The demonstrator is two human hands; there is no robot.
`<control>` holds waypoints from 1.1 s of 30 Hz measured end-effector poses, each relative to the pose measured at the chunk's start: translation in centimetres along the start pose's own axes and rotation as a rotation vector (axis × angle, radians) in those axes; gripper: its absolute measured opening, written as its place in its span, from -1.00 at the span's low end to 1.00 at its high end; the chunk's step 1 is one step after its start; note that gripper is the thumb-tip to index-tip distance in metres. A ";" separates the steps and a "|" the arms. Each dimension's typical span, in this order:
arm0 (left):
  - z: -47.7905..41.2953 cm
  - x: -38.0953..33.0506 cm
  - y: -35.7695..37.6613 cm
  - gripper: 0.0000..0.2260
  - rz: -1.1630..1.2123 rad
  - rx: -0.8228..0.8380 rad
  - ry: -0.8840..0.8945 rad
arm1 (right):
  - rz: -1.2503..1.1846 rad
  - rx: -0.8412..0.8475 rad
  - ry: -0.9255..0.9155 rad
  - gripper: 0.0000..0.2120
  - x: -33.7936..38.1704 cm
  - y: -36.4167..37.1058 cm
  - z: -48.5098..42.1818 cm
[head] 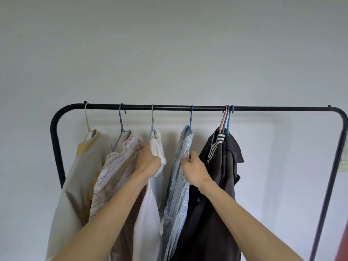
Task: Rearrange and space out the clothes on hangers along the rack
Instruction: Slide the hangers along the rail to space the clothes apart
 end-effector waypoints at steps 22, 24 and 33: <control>-1.8 2.0 1.2 -0.51 0.004 0.050 -0.108 | 0.164 0.047 0.037 -0.79 1.0 -1.4 1.1; -1.7 1.8 1.2 -0.48 0.000 0.044 -0.119 | 0.163 0.027 0.046 -0.78 0.9 -1.3 1.2; -1.1 1.9 0.4 -0.52 -0.013 0.045 -0.111 | 0.162 0.056 0.033 -0.79 0.9 -0.9 1.8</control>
Point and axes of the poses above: each hand's wrist, its own z-axis away from the middle knuckle, its own y-axis out of the palm, x = y × z, the point moved 5 cm from there along -z, towards the middle knuckle, and after that the axes turned 12 degrees about x, right-handed, at the moved point
